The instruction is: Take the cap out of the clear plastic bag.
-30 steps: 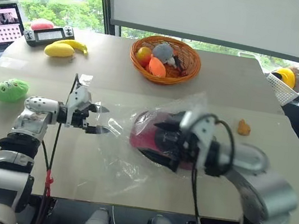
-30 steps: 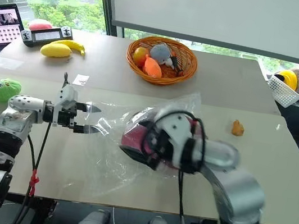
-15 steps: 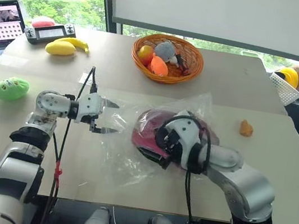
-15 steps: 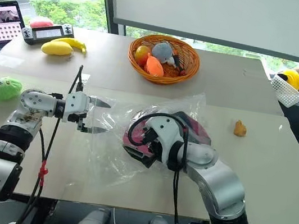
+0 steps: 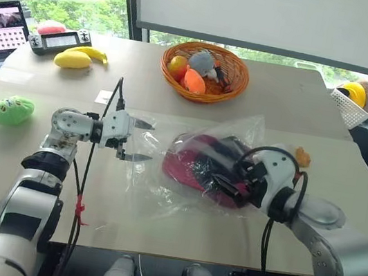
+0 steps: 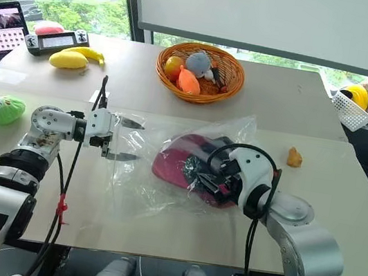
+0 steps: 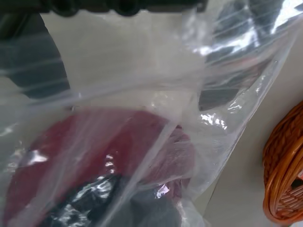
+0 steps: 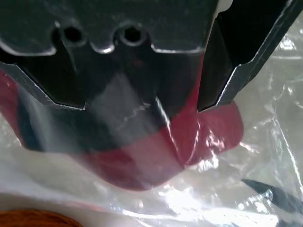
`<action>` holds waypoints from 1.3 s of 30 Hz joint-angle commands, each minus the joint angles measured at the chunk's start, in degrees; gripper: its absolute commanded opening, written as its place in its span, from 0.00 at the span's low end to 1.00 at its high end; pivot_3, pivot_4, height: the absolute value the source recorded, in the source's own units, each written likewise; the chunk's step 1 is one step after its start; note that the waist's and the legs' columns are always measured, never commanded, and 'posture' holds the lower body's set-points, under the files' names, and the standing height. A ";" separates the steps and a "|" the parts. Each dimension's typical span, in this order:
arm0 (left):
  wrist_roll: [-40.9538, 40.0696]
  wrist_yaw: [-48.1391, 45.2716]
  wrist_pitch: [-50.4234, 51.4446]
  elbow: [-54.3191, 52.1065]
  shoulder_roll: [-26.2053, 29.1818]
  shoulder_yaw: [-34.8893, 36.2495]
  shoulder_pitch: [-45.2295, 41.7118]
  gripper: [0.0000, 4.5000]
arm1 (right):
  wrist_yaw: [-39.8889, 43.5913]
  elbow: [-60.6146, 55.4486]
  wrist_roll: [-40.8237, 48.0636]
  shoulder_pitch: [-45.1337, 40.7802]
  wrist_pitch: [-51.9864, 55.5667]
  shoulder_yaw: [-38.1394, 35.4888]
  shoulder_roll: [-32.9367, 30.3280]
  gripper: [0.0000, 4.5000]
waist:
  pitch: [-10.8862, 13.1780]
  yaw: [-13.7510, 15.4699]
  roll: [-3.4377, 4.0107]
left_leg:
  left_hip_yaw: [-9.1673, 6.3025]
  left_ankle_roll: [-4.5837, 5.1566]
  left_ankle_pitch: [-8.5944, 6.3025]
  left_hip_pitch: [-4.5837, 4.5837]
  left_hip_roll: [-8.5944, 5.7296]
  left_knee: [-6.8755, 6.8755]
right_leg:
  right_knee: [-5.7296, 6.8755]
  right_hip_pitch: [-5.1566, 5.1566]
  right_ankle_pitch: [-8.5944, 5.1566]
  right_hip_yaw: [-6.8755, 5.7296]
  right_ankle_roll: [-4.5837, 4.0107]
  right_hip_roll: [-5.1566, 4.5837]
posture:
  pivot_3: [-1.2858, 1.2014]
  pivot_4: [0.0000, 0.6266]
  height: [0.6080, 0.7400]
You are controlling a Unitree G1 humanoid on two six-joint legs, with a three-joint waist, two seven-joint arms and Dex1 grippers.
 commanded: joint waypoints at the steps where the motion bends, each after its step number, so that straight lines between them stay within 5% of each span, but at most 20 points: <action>1: -1.14 -1.70 -1.07 -0.60 0.26 0.62 -1.58 0.82 | -1.59 -3.70 1.17 0.82 0.49 -1.98 0.08 1.00 | 0.00 0.05 0.00 | 0.00 0.00 0.00 0.00 0.00 0.00 | 0.01 0.00 0.00 0.00 0.00 0.00 | 0.52 0.24 0.94; 8: -0.05 -2.16 0.09 1.30 1.58 0.94 -3.10 0.26 | -4.44 -6.91 2.37 2.28 1.44 -1.05 2.00 1.00 | 0.00 0.27 0.00 | 0.00 0.00 0.00 -0.02 0.00 0.06 | 0.01 0.02 0.00 -0.01 0.01 0.00 | 0.52 0.24 0.94; 21: -3.99 9.16 9.61 -12.51 10.95 10.51 11.50 0.26 | -4.60 0.19 1.26 -1.47 -3.49 1.91 0.11 1.00 | 0.01 -0.91 0.02 | 0.00 0.02 -0.01 0.04 0.03 0.05 | 0.10 0.00 -0.04 0.03 0.07 0.01 | 0.52 0.24 0.94; 30: -4.80 9.63 8.29 -23.96 13.45 10.91 16.10 0.97 | -2.96 5.12 0.46 -2.92 -7.74 4.19 -0.97 1.00 | 0.01 0.15 0.03 | 0.02 0.01 -0.01 0.11 0.05 0.07 | 0.13 0.04 -0.04 0.04 0.06 0.03 | 0.52 0.24 0.94; 39: 1.35 11.64 -11.87 -12.99 8.50 5.41 5.32 0.99 | -0.31 1.26 5.20 -3.17 -6.09 4.18 -1.01 1.00 | 0.01 0.56 0.03 | 0.05 0.02 -0.01 0.07 0.05 0.13 | 0.14 0.05 -0.03 0.04 0.06 0.03 | 0.52 0.24 0.94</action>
